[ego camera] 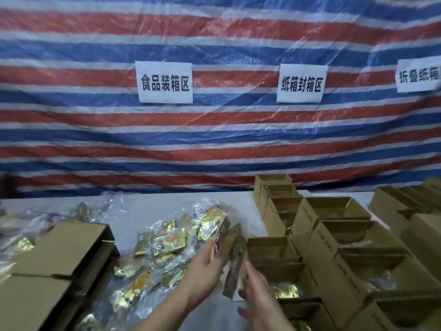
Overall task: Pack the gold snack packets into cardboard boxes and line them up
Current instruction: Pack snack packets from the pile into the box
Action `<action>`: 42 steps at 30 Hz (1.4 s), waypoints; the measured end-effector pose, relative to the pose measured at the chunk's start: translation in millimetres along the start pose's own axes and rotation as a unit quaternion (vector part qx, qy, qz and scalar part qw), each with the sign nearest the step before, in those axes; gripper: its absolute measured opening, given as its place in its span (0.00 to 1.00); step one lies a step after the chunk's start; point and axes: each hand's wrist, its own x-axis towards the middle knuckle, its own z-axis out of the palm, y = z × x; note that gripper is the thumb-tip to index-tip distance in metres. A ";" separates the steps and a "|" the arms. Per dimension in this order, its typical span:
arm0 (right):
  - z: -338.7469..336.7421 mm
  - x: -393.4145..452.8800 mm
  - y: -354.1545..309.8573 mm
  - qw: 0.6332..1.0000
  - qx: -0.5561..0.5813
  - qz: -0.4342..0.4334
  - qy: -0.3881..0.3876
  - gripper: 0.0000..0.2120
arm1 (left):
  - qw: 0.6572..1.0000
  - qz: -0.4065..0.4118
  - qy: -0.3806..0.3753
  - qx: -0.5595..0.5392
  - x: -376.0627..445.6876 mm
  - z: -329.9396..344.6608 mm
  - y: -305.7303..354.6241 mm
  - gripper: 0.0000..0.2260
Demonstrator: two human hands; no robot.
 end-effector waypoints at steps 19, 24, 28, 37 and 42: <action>4.2 -113.0 4.2 0.949 0.198 0.041 -0.240 0.34 | 0.950 0.065 0.101 0.289 -146.0 28.0 24.4 0.22; -11.7 -118.1 21.2 0.964 0.158 -0.010 -0.212 0.18 | 0.957 0.086 0.144 0.237 -165.2 29.7 20.7 0.24; -31.3 -113.9 40.0 0.990 -0.056 -0.108 -0.076 0.08 | 0.988 -0.038 0.105 0.106 -181.1 -12.0 -37.7 0.14; -41.5 -115.4 101.3 0.815 -0.476 -0.187 -0.272 0.22 | 0.947 -0.215 -0.081 0.225 -222.4 -26.8 -175.1 0.24; -28.6 -97.1 130.9 0.674 -0.624 -0.154 -0.364 0.27 | 0.971 -0.208 -0.049 0.111 -224.6 -19.6 -172.9 0.12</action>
